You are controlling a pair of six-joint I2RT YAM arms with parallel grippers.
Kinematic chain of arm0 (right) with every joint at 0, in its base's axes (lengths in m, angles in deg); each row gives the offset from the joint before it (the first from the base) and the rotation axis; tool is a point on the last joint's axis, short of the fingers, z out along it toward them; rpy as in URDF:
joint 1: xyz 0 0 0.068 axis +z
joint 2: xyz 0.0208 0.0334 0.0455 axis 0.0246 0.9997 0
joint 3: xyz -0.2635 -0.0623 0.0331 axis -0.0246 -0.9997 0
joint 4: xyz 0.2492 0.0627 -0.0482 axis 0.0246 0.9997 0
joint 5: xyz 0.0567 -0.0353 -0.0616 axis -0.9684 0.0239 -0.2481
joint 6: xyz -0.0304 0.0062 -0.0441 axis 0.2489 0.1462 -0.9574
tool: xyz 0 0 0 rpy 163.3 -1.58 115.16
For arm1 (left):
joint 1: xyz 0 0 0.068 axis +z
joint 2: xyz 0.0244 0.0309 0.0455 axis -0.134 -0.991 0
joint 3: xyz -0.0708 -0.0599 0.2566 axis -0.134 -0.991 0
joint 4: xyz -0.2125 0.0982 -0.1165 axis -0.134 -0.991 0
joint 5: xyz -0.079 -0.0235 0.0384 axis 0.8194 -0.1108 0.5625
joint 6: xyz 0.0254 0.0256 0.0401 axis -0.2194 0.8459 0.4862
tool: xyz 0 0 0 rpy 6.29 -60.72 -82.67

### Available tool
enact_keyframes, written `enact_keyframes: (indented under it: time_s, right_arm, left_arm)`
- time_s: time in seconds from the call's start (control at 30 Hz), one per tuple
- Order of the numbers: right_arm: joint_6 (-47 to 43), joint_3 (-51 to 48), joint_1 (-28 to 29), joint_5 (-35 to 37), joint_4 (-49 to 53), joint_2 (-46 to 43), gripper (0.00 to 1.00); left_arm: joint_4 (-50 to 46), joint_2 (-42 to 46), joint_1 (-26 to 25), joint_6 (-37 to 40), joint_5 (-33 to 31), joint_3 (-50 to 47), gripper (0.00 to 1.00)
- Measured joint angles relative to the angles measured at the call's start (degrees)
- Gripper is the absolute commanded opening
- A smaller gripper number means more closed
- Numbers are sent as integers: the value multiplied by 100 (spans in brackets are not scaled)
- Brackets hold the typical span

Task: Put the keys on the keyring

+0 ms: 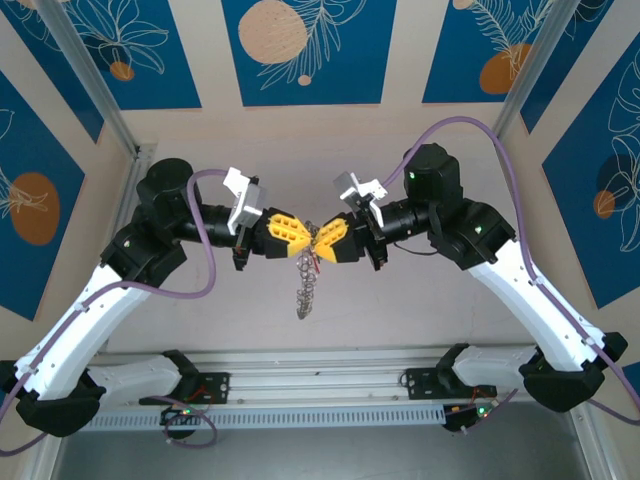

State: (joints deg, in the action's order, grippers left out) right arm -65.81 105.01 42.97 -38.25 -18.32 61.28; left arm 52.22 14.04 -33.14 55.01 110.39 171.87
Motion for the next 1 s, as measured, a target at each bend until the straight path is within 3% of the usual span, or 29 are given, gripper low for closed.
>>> enact_keyframes:
  time_s: [0.17,0.3,0.4,0.7,1.0]
  right_arm:
    - [0,20,11,11,-2,66,9]
    - [-46,20,11,118,4,55,22]
    - [-61,-50,11,356,2,-131,26]
    - [-107,-149,-33,957,0,-986,27]
    - [-35,-140,24,951,-369,-678,25]
  left_arm:
    - [109,0,0,-26,0,-4,0]
    - [190,2,0,-46,-9,-26,0]
    - [234,17,0,-63,-52,-66,0]
    - [452,42,0,-155,-94,-157,0]
    - [918,79,0,-494,-94,-433,0]
